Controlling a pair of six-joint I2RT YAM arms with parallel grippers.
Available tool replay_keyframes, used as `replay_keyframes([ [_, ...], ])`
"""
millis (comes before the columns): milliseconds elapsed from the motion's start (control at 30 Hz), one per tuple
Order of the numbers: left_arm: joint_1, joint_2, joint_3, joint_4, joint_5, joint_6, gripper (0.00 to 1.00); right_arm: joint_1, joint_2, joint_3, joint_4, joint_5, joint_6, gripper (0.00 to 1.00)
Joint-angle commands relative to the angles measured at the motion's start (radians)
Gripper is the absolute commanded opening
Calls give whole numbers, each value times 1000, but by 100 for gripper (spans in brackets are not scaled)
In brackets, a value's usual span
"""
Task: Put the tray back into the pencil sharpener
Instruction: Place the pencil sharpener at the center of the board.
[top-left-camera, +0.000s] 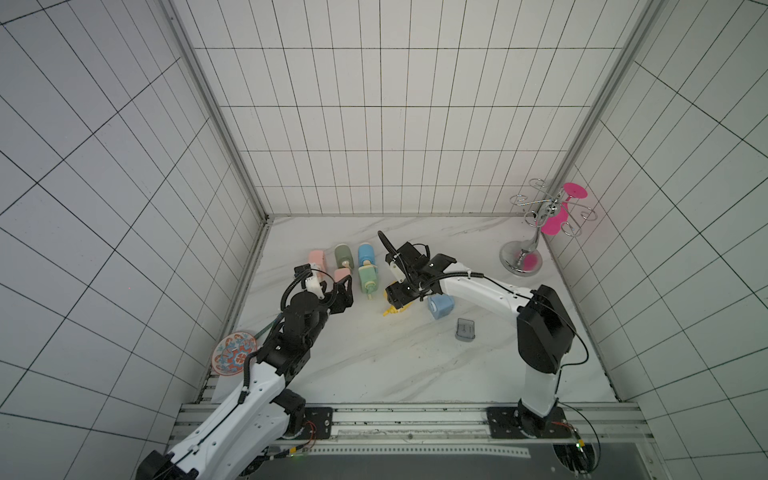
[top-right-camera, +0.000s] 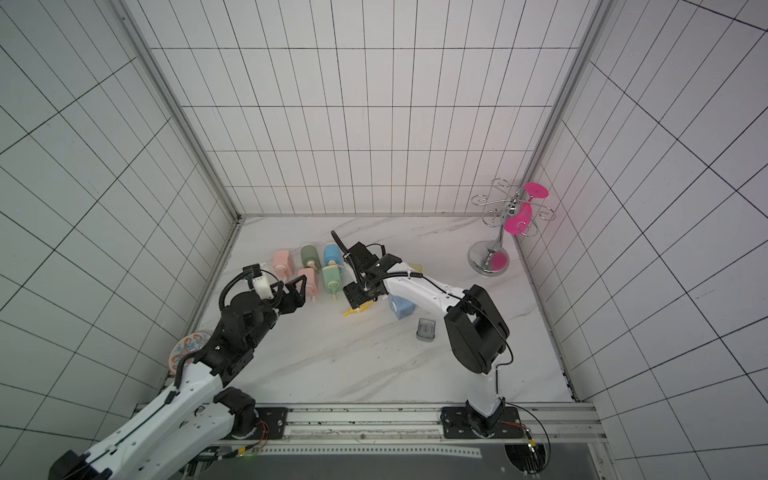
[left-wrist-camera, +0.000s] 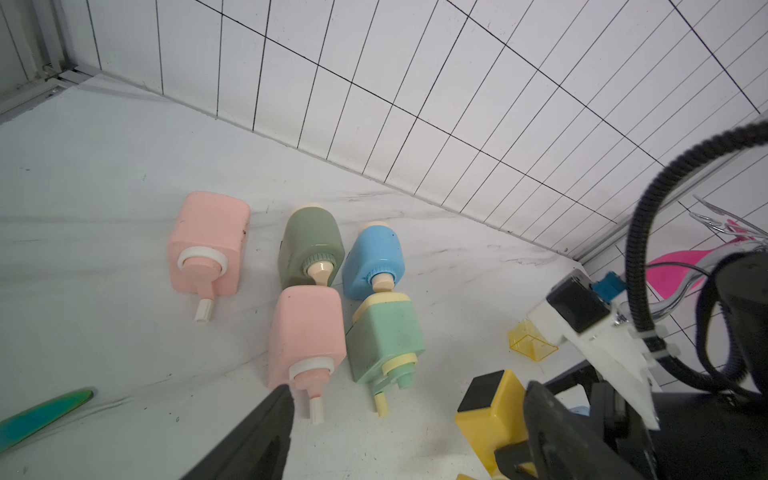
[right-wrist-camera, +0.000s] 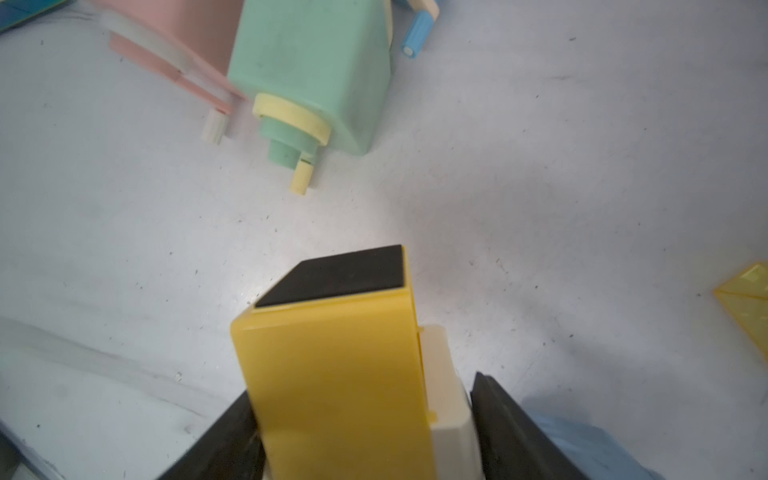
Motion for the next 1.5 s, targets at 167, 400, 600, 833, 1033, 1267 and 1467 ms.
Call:
replay_keyframes([
  [167, 11, -76, -10, -136, -177, -124, 85, 188, -96, -242, 156, 149, 242, 49],
  [400, 11, -131, -16, -204, -220, -136, 85, 292, -72, -283, 175, 311, 481, 53],
  [600, 11, -146, -16, -225, -212, -129, 84, 328, -21, -276, 196, 284, 553, 57],
  [833, 11, -140, -9, -230, -194, -122, 84, 347, 26, -262, 235, 215, 595, 66],
  [1033, 10, -116, -1, -213, -161, -74, 84, 351, -28, -276, 268, 189, 570, 79],
  [1267, 11, -55, 4, -166, -63, -15, 84, 335, -200, -349, 297, 177, 488, 88],
  [1467, 11, -23, -3, -97, 60, 39, 84, 186, -426, -437, 212, 230, 342, 76],
])
